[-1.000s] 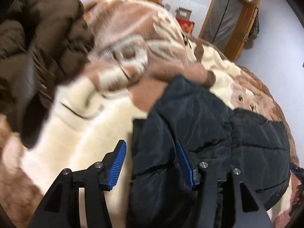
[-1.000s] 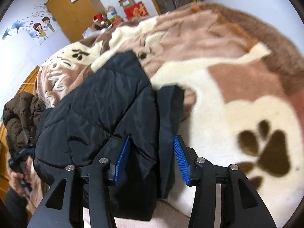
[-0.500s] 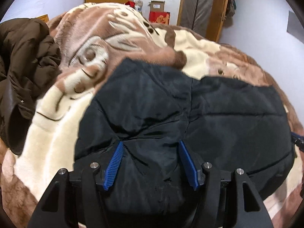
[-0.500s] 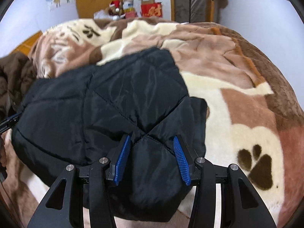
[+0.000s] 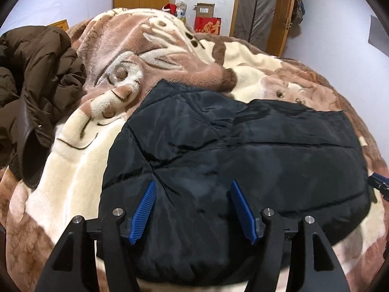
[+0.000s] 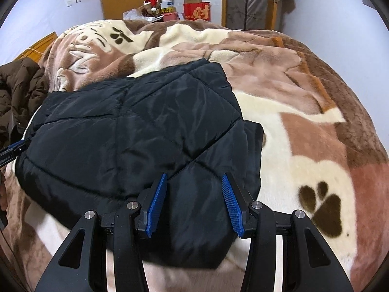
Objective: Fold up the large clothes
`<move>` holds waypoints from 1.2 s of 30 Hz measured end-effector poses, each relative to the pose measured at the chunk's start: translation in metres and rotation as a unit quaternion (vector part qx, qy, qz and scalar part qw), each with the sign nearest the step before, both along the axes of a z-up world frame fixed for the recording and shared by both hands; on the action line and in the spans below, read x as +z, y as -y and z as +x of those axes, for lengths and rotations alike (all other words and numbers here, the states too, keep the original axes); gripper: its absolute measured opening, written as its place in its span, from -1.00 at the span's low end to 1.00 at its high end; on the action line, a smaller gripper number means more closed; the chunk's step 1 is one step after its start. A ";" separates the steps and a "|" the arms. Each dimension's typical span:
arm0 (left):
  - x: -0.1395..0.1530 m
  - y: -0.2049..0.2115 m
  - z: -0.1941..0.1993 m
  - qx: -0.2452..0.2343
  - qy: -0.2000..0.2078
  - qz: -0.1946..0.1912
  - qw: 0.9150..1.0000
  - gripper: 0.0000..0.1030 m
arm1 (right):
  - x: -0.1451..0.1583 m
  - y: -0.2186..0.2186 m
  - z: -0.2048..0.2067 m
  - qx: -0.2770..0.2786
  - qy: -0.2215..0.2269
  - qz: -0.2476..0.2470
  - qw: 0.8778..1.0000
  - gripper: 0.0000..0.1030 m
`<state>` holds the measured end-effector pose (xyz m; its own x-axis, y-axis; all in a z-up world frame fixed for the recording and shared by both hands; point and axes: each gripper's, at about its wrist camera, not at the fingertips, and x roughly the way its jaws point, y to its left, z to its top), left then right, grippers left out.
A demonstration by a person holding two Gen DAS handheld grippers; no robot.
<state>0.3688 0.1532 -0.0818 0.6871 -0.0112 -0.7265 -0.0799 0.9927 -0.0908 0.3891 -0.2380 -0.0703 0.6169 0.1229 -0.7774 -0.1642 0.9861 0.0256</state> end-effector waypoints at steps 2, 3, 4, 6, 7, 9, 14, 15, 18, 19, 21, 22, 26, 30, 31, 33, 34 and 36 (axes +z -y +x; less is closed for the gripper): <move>0.008 0.008 -0.017 -0.001 0.003 0.001 1.000 0.28 | 0.008 -0.004 -0.014 0.000 0.006 0.001 1.000 -0.07; 0.012 0.013 -0.027 -0.003 0.004 0.001 1.000 0.28 | 0.013 -0.006 -0.022 0.001 0.008 0.003 1.000 -0.07; 0.015 0.018 -0.036 -0.004 0.005 0.000 1.000 0.28 | 0.019 -0.009 -0.034 0.001 0.012 0.007 1.000 -0.07; 0.022 0.029 -0.059 -0.005 0.008 -0.003 1.000 0.30 | 0.029 -0.014 -0.054 0.002 0.020 0.014 1.000 -0.07; 0.025 0.034 -0.071 -0.006 0.008 -0.005 1.000 0.32 | 0.034 -0.016 -0.066 0.002 0.023 0.018 1.000 -0.07; 0.029 0.045 -0.096 -0.003 0.007 -0.009 1.000 0.37 | 0.042 -0.022 -0.089 0.004 0.027 0.024 0.999 -0.07; 0.039 0.071 -0.157 -0.005 0.001 -0.013 1.000 0.37 | 0.058 -0.034 -0.149 0.011 0.034 0.031 0.999 -0.07; 0.042 0.075 -0.168 -0.005 0.001 -0.015 1.000 0.37 | 0.060 -0.035 -0.159 0.012 0.035 0.030 0.999 -0.07; 0.051 0.086 -0.198 -0.007 0.004 -0.015 1.000 0.37 | 0.067 -0.040 -0.195 0.016 0.041 0.025 0.999 -0.07; 0.055 0.090 -0.208 -0.007 0.006 -0.014 1.000 0.37 | 0.069 -0.042 -0.206 0.018 0.044 0.024 0.999 -0.07; 0.061 0.099 -0.226 -0.014 0.009 -0.011 1.000 0.37 | 0.070 -0.044 -0.223 0.027 0.044 0.021 0.998 -0.07; 0.063 0.102 -0.234 -0.017 0.009 -0.010 1.000 0.37 | 0.071 -0.047 -0.233 0.031 0.046 0.017 0.998 -0.07; 0.070 0.116 -0.263 -0.024 0.010 -0.011 1.000 0.38 | 0.072 -0.051 -0.265 0.038 0.050 0.013 0.998 -0.07; 0.069 0.129 -0.287 -0.026 0.003 -0.012 1.000 0.37 | 0.075 -0.050 -0.289 0.038 0.052 0.014 0.998 -0.07; 0.067 0.131 -0.292 -0.028 0.000 -0.017 0.999 0.38 | 0.075 -0.051 -0.294 0.039 0.053 0.011 0.998 -0.07; 0.065 0.135 -0.301 -0.030 -0.005 -0.018 0.999 0.37 | 0.076 -0.051 -0.303 0.040 0.055 0.009 0.998 -0.07; 0.064 0.137 -0.305 -0.030 -0.007 -0.016 0.999 0.37 | 0.076 -0.051 -0.306 0.042 0.055 0.008 0.998 -0.07; 0.062 0.141 -0.311 -0.031 -0.009 -0.015 0.999 0.38 | 0.076 -0.052 -0.312 0.045 0.056 0.005 0.997 -0.07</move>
